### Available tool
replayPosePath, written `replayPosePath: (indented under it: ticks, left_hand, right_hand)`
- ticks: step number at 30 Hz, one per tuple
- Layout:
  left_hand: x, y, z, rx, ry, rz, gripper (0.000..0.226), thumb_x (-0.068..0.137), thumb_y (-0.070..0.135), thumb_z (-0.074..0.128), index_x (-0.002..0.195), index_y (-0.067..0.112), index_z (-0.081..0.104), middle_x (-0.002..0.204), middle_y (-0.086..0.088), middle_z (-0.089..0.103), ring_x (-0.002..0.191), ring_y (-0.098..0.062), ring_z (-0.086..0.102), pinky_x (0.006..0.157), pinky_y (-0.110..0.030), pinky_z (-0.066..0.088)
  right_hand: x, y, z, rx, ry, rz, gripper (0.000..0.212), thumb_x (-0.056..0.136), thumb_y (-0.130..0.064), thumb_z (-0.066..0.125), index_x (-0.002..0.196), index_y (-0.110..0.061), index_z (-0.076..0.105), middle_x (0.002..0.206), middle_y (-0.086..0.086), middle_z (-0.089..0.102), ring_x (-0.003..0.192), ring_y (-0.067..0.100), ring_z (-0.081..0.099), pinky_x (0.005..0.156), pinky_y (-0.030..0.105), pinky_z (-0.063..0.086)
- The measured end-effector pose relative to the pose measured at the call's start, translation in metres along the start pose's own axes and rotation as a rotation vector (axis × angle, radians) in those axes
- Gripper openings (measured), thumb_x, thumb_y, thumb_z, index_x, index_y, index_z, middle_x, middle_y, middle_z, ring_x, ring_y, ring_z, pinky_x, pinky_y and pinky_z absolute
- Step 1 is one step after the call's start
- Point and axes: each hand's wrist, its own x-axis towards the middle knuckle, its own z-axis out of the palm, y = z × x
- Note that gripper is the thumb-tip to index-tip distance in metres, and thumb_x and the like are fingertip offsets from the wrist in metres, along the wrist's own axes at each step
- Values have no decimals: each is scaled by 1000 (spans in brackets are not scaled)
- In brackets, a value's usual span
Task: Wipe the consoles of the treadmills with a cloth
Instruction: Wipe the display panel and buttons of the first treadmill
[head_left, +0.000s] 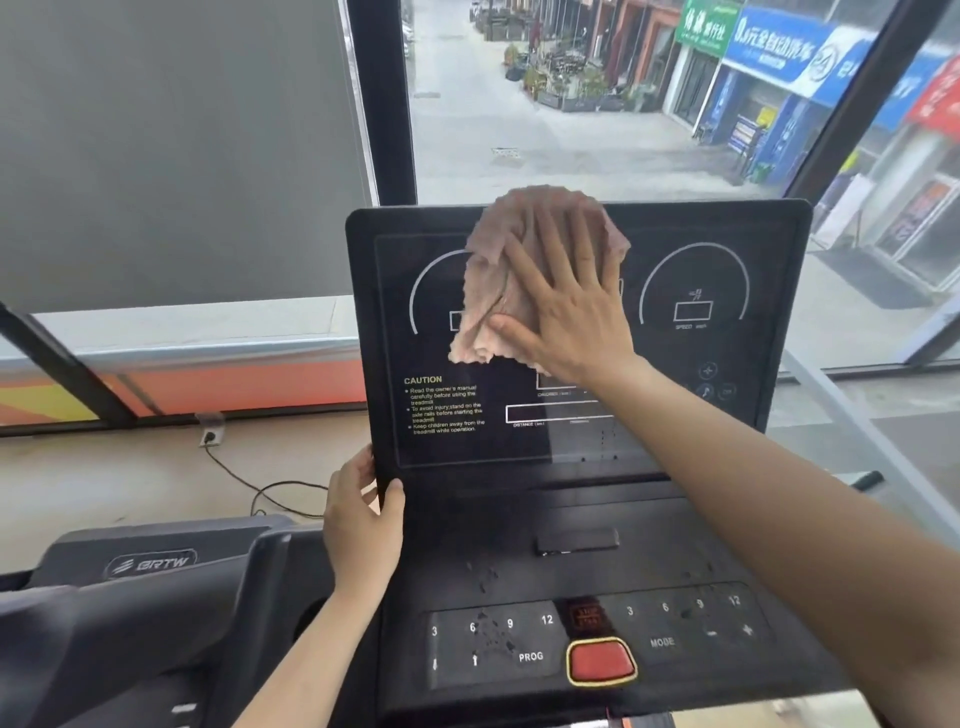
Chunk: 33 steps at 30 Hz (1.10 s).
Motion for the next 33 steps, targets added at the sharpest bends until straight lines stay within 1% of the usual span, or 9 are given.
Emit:
replayPosePath:
  ticks: [5,10,12,15,18,20,24,29,33]
  left_hand:
    - [-1,3,0,47,-41,7,57,90,12,70,143,26,52,127,-2,57,114,-17,60,97,-35,50]
    - [-11,1,6,193,-33,104,74,84,15,76,150,17,42,141,-7,53,134,-27,50,111,-52,45]
    - [-19,3,10,258,4,180,77,82,16,79,149,12,42,147,-11,49,139,-29,46,116,-53,40]
    - [-32,8,18,268,2,353,66,82,17,77,142,10,53,142,-11,52,133,-29,49,114,-44,39]
    - [-44,13,30,289,-142,510,51,82,23,69,132,17,63,127,0,62,118,-22,57,103,-36,45]
    - [-49,14,40,331,-244,583,47,83,27,68,129,22,66,123,5,63,113,-19,58,95,-37,49]
    - [-54,9,60,473,-360,661,51,84,37,66,133,24,65,127,6,63,117,-19,56,96,-37,49]
    - [-53,7,66,535,-341,688,50,83,36,69,131,23,68,121,8,64,110,-19,56,92,-37,49]
    - [-53,6,66,535,-322,687,48,82,33,71,129,23,69,118,8,64,105,-18,56,92,-36,49]
  right_hand:
    - [-2,-8,2,27,23,110,85,96,-76,28,163,-26,8,170,13,3,156,40,-3,124,60,-5]
    - [-76,-18,39,-3,-71,93,88,95,-77,27,163,-25,6,169,12,-4,155,42,-7,123,63,-1]
    - [-115,-18,56,-23,-130,69,88,95,-77,24,162,-25,1,168,11,-9,155,41,-11,123,64,-1]
    - [-160,-17,69,-43,-211,62,85,96,-77,20,162,-28,-4,168,11,-10,154,39,-18,123,64,3]
    - [-177,-16,70,-33,-237,63,82,97,-75,25,161,-30,0,169,10,-5,154,37,-19,124,59,4]
    - [-172,-11,67,-26,-229,36,83,96,-76,28,161,-33,2,169,9,-4,155,36,-17,124,59,4]
    - [-134,12,50,-26,-161,58,82,95,-76,30,161,-33,6,169,9,-3,155,38,-12,124,61,6]
    - [-55,50,12,-23,-75,146,87,96,-77,27,162,-26,6,169,18,0,154,46,-4,124,58,-5]
    - [-13,77,-14,38,-95,195,89,97,-76,29,162,-24,-1,169,19,-8,154,44,-11,122,61,-9]
